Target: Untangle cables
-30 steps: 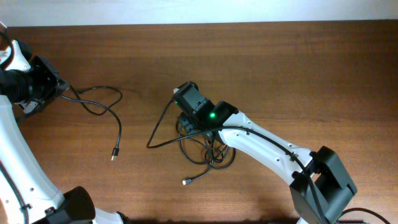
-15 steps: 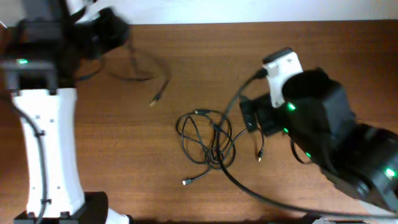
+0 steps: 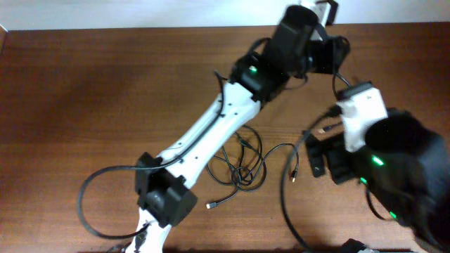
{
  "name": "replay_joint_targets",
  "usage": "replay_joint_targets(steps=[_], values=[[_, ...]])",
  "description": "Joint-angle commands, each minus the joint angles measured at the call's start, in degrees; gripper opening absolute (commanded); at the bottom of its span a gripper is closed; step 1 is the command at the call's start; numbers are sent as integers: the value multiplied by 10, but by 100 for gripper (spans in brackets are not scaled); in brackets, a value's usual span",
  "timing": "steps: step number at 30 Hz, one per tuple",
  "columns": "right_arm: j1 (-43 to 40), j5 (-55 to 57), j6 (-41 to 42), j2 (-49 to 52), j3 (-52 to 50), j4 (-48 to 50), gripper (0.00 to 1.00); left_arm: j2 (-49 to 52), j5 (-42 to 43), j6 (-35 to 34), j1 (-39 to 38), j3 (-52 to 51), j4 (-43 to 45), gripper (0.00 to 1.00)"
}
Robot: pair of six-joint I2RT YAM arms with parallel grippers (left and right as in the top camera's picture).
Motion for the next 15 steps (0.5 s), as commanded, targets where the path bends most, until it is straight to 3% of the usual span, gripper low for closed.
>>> replay_joint_targets(steps=[1,2,3,8,11,13,15], values=[[-2,13,5,-27,3,-7,99,18,19,-11,-23,5,18,47],[-2,13,5,-30,3,-12,99,18,19,-10,-23,5,18,80],[-2,13,5,-31,3,-17,99,18,20,-14,-21,5,17,99],[-2,25,6,-31,3,-23,99,9,44,7,5,14,-11,99],[-2,90,25,-30,3,-25,99,-35,-79,76,46,58,-174,99],[-2,90,25,-20,2,-20,99,-68,-176,86,75,101,-289,99],[-2,100,37,1,2,-12,99,-103,-216,85,109,126,-366,99]])
